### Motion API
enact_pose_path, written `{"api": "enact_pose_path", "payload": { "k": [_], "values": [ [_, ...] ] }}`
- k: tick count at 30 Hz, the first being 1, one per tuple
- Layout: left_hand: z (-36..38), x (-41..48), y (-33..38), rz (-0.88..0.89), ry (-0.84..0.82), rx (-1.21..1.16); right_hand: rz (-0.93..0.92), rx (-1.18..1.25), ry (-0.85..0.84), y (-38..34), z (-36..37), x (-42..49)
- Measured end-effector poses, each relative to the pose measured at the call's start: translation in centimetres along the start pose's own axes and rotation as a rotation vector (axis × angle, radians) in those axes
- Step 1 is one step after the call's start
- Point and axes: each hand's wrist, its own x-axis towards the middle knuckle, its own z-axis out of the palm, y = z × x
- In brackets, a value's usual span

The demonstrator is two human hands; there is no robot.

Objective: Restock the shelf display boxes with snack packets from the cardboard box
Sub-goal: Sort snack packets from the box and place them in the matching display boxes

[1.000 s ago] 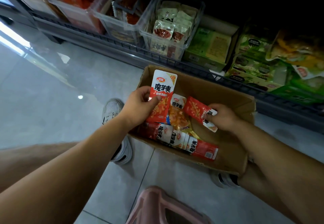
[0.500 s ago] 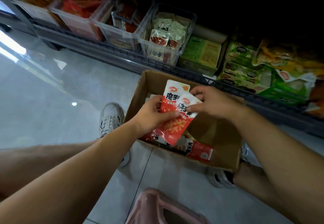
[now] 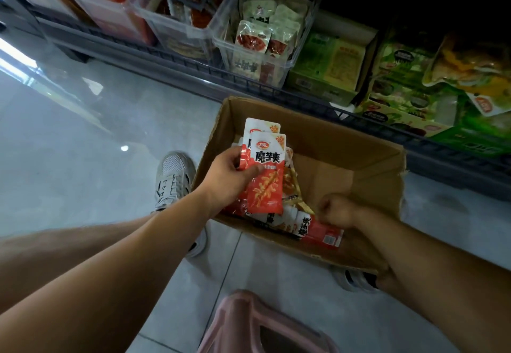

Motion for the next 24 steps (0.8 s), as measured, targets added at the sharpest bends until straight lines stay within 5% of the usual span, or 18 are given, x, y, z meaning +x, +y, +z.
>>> {"api": "enact_pose_path", "payload": {
  "k": [8,12,17,24],
  "values": [
    [-0.2,0.5,-0.3,-0.006,0.022,-0.004,0.006,-0.044,0.018,0.1,1.0,0.1],
    [-0.1,0.4,0.0,-0.009,0.034,-0.029,0.007,0.246,0.023,-1.5,-2.9,-2.6],
    [0.2,-0.1,0.5,-0.002,0.042,-0.062,-0.082,0.980,-0.092,-3.7,-5.4,-6.5],
    [0.7,-1.5,1.5,0.056,0.015,-0.098,-0.261,1.267,-0.076,-7.9,-5.8,-10.6]
  ]
}}
